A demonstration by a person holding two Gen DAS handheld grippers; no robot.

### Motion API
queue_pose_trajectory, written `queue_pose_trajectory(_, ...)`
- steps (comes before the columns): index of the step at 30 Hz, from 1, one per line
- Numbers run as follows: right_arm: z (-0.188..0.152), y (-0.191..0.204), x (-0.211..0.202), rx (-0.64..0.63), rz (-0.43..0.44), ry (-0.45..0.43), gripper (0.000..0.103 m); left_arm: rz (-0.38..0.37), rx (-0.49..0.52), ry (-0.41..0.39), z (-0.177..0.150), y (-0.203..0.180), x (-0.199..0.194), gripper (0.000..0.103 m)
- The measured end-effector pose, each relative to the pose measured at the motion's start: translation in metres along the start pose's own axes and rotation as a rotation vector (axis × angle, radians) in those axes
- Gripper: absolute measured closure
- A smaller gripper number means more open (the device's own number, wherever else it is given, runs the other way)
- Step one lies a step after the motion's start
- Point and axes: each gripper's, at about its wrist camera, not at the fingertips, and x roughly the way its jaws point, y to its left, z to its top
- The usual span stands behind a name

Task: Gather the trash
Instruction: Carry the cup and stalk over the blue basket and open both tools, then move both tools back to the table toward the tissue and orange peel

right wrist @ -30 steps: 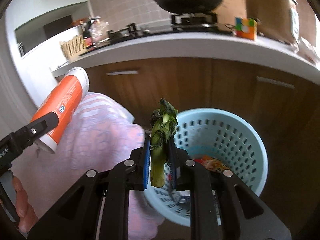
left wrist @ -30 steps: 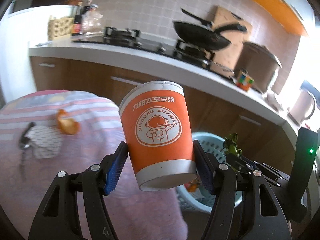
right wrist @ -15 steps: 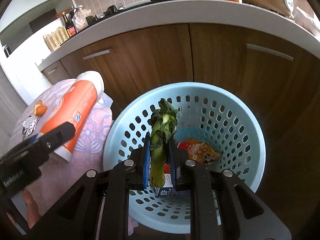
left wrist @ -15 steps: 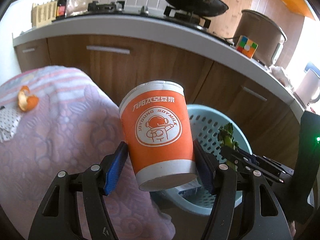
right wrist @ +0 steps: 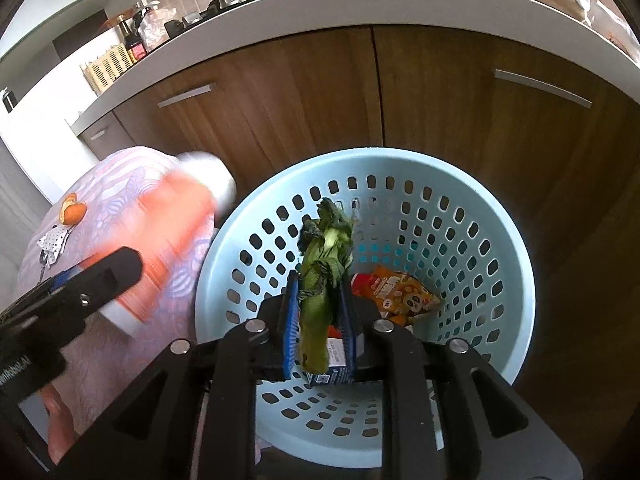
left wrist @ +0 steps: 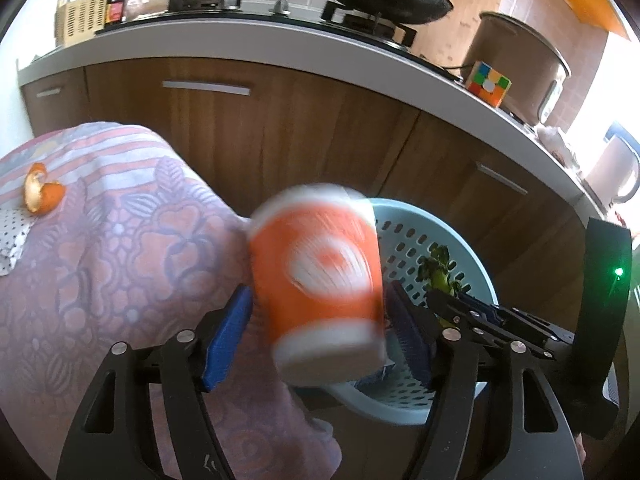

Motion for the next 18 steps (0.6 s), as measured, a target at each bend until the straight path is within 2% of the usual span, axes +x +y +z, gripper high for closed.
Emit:
queue_pose_trajectory(4,0.002,-0.005,-0.010,0.012,0.007,-0.036,0.061,0.007,-0.016,-0.032,0.000,0.011,-0.016,0.032)
queue_pose_trajectory(5,0.003,-0.005,-0.013,0.016,0.008,-0.043,0.060,0.010,-0.020,-0.047,0.000,0.015,-0.022,0.029)
queue_pose_trajectory(9,0.008,-0.001,-0.019,0.011,0.021,-0.058,0.060,0.018,-0.037,-0.084,0.002,0.027,-0.040,0.028)
queue_pose_trajectory(18,0.012,0.041,-0.019,-0.067,0.046,-0.069,0.060,0.060,-0.117,-0.132,-0.003,0.066,-0.064,0.028)
